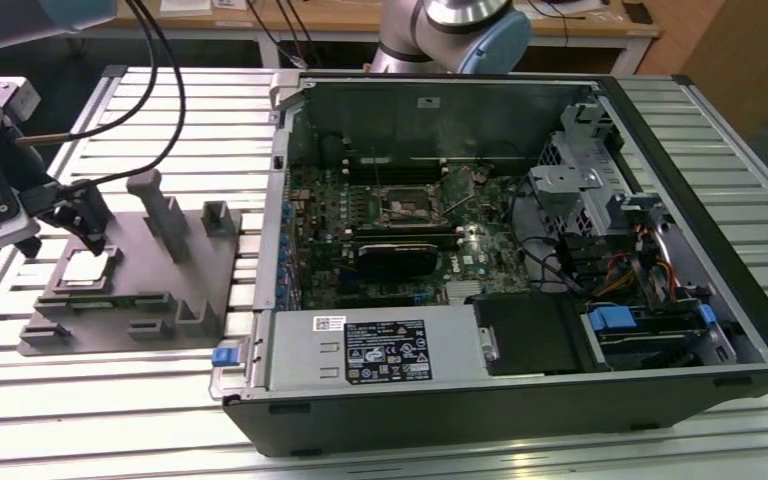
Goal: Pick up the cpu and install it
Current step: 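Pick up the cpu and move it towards the insertion slot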
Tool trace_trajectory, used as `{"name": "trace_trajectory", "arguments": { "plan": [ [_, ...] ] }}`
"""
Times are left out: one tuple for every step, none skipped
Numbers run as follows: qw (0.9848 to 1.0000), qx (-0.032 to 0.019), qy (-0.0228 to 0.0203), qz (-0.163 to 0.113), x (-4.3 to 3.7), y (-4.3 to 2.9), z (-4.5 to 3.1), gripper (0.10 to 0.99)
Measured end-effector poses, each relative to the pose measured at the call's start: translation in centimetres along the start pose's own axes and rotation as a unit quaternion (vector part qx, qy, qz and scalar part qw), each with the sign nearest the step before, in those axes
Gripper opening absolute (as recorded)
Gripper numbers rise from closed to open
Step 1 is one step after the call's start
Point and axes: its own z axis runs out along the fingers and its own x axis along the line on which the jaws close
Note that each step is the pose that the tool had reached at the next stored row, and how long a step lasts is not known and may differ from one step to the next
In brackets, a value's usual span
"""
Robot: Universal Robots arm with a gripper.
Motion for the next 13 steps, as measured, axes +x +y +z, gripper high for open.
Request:
{"name": "trace_trajectory", "arguments": {
  "plan": [
    [1.0,0.0,0.0,0.0,0.0,0.0,0.05,0.765],
    [1.0,0.0,0.0,0.0,0.0,0.0,0.1,0.765],
    [1.0,0.0,0.0,0.0,0.0,-0.01,0.16,0.765],
    [1.0,0.0,0.0,0.0,0.0,-0.01,0.22,0.765],
    [1.0,0.0,0.0001,0.0,0.0,-0.01,0.29,0.765],
    [1.0,0.0002,0.0004,0.0,0.0,-0.01,0.37,0.765],
    [1.0,0.0005,0.0007,0.0,-0.01,0.0,0.5,0.765],
    [1.0,0.001,0.0009,0.0,-0.03,0.02,0.64,0.765],
    [1.0,0.0015,0.001,0.0,-0.05,0.05,0.79,0.765],
    [1.0,0.0019,0.001,0.001,-0.08,0.05,0.96,0.765],
    [1.0,0.0021,0.001,0.001,-0.09,0.05,1.14,0.765],
    [1.0,0.0022,0.001,0.001,-0.13,0.05,1.32,0.765],
    [1.0,0.0023,0.001,0.001,-0.18,0.04,1.51,0.765]
  ]
}}
